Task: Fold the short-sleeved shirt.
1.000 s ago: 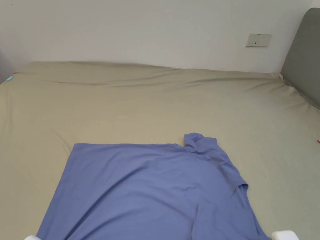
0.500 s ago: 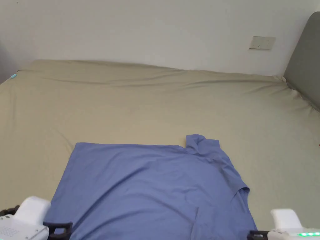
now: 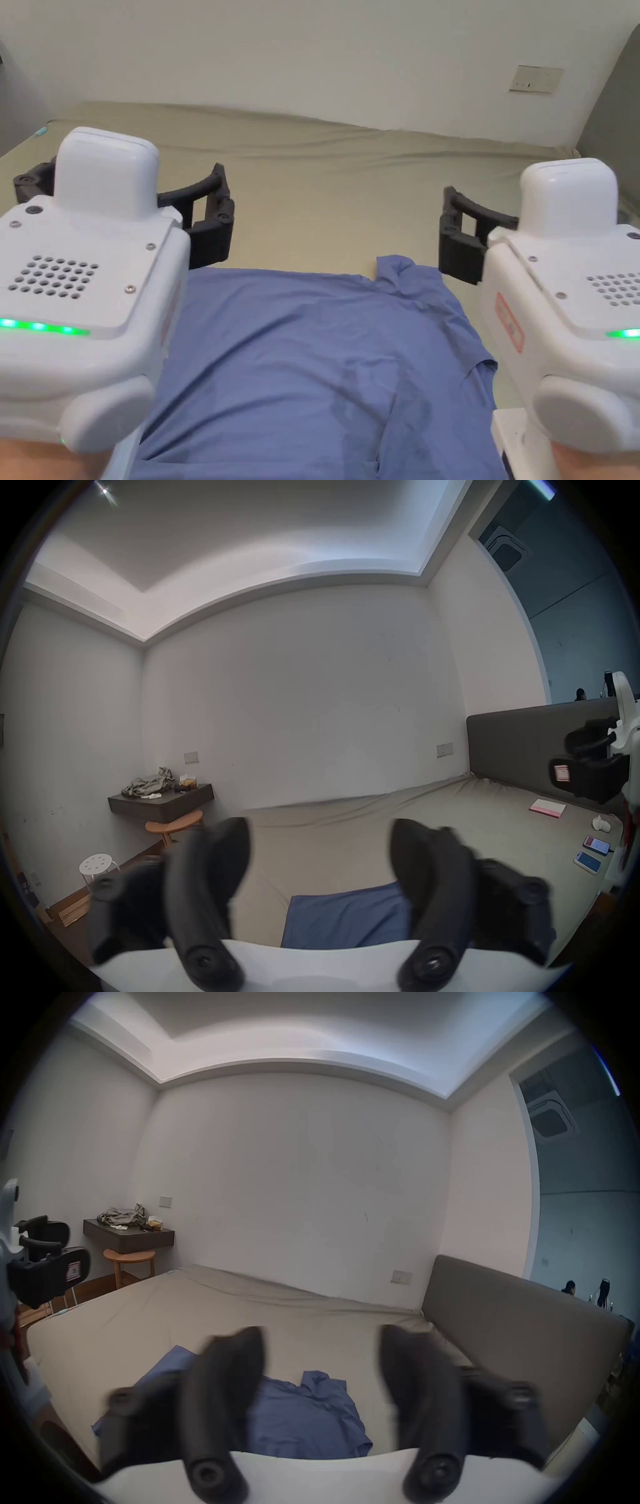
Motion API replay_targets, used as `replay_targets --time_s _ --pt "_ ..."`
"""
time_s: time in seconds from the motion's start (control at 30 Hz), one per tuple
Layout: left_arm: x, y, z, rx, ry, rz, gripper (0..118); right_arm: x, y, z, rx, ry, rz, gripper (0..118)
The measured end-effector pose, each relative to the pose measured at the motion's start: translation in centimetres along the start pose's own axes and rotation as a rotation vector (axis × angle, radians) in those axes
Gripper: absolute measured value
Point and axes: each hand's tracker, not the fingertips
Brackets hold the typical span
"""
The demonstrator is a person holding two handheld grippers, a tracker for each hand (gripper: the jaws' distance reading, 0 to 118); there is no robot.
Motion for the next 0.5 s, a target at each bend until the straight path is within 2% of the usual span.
replay_targets --time_s 0.03,0.07,0.1,0.13,0.23,0.33,0.37,0.5 --pt "0.5 0.0 0.3 0.013 0.008 -0.002 62 -0.3 -0.1 0.1 0.020 0.008 0.007 45" --pt "0.9 -0.1 0.4 0.019 0.018 -0.008 42 -0.5 -0.2 0.1 0.035 0.018 0.011 16" --pt "1.3 -0.1 0.4 0.030 0.028 -0.021 24 -1.5 -0.4 0.2 0.042 0.010 0.015 4" --pt "1.7 -0.1 0.3 0.030 0.034 -0.030 10 -1.7 -0.6 0.2 0.049 0.008 0.022 0" --pt "2.5 0.0 0.0 0.018 0.035 -0.067 0 -2.8 -0.8 0.4 0.062 0.043 0.057 0" --pt "2.4 0.4 -0.2 0.004 -0.006 -0.027 0 -3.0 -1.2 0.0 0.061 0.044 0.077 0" --pt "2.5 0.5 -0.3 -0.001 -0.004 -0.027 0 -4.1 -0.6 0.7 0.061 0.045 0.069 0" --pt "2.3 0.3 -0.5 -0.017 -0.024 -0.004 0 -3.8 -0.8 0.2 0.059 0.030 0.046 0"
